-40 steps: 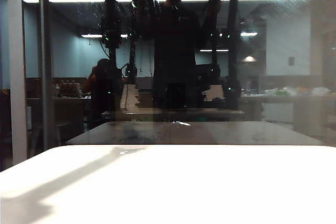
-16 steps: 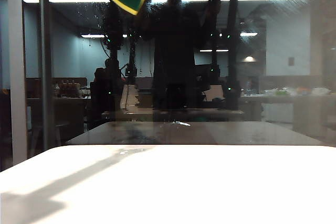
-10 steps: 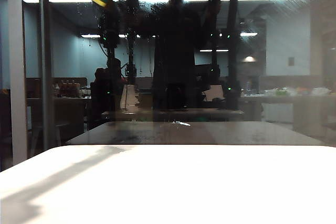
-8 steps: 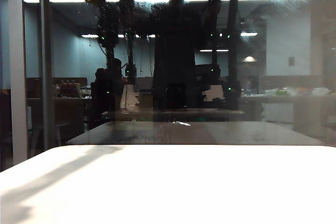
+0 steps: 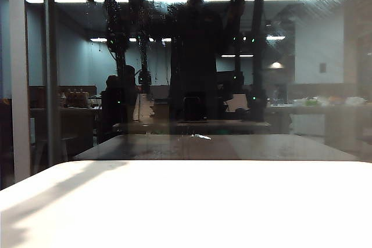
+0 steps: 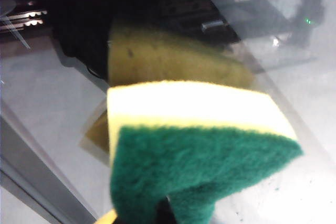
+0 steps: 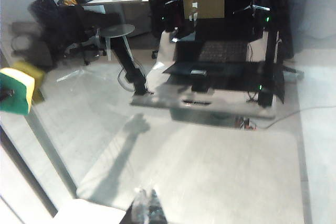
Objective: Reach upward to find where there is water on the glass, pick up the sponge from the table, dry the water, and finally place the sponge back on the table.
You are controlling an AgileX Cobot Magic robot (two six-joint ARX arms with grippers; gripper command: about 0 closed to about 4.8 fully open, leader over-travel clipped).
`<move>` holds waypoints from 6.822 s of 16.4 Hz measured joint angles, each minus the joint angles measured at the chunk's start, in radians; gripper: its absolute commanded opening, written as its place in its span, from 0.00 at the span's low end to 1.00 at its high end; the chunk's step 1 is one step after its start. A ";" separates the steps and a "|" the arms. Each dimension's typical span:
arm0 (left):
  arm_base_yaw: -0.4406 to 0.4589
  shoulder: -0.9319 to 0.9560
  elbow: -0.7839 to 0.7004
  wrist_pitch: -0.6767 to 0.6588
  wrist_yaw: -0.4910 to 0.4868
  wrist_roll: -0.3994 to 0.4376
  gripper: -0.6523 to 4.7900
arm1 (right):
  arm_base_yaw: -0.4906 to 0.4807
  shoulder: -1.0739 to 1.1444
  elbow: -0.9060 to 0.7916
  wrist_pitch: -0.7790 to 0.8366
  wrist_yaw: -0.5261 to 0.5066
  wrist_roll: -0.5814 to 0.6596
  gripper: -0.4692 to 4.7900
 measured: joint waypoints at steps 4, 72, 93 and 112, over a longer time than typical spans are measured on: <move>0.006 -0.041 0.001 0.132 -0.005 0.000 0.11 | 0.000 -0.001 0.000 -0.006 0.000 0.000 0.09; -0.447 -0.525 -1.930 1.071 0.399 -0.510 0.11 | 0.163 -0.779 -0.965 -0.018 0.205 -0.121 0.09; -0.448 -0.307 -1.798 0.963 0.429 -0.656 0.87 | 0.163 -0.788 -0.965 -0.046 0.203 -0.121 0.09; -0.448 -0.658 -1.656 0.664 0.031 -0.263 0.51 | 0.162 -1.037 -1.479 0.338 0.259 -0.085 0.08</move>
